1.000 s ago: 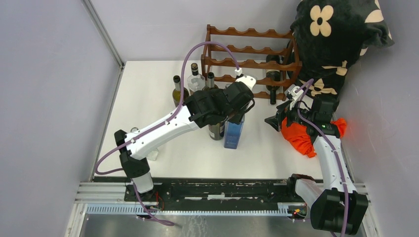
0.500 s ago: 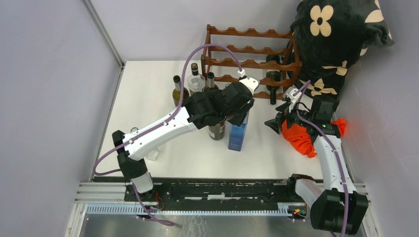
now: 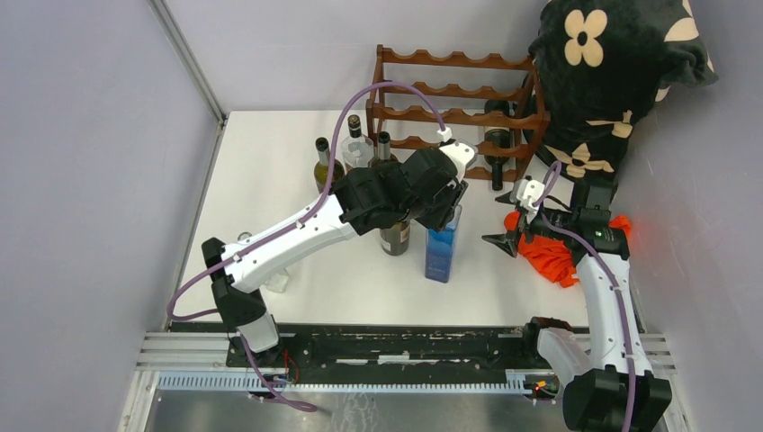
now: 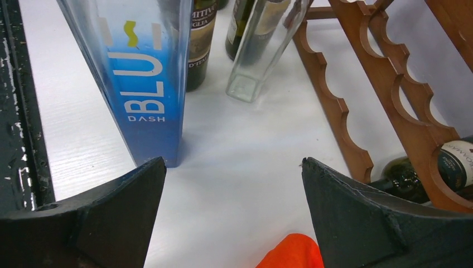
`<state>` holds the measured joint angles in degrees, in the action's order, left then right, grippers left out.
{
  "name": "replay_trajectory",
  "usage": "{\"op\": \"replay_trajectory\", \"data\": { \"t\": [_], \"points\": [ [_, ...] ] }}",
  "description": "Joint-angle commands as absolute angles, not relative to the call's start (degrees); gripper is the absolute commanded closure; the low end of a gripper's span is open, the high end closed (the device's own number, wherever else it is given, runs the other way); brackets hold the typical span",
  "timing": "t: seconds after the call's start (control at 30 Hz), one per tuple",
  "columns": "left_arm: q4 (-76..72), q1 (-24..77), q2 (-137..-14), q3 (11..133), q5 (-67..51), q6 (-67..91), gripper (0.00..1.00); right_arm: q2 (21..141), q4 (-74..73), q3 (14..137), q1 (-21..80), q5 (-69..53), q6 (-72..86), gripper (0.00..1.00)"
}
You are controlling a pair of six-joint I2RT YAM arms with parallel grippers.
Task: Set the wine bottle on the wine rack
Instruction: Pick up the wine bottle from the center of the board.
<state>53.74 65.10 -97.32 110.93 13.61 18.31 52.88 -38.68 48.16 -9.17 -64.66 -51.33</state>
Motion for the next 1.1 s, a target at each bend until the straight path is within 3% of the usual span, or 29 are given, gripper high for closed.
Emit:
{"op": "replay_trajectory", "data": {
  "t": [0.0, 0.47, 0.73, 1.07],
  "points": [
    [43.8, 65.0, -95.2, 114.0, 12.5, 14.8, 0.98, 53.1, -46.0, 51.4, -9.4, -68.7, -60.5, 0.02],
    [41.6, 65.0, -99.7, 119.3, 10.0, 12.0, 0.98, 53.9, -42.0, 52.0, -5.4, -67.8, -51.0, 0.02],
    [39.7, 65.0, -100.6, 119.8, 8.6, 13.3, 0.98, 50.7, -21.7, 46.1, 2.2, -62.1, -28.3, 0.02],
    [37.8, 65.0, -100.8, 119.8, 7.3, 14.2, 0.98, 50.5, -5.4, 39.4, 8.7, -59.1, -14.5, 0.05]
  ]
}}
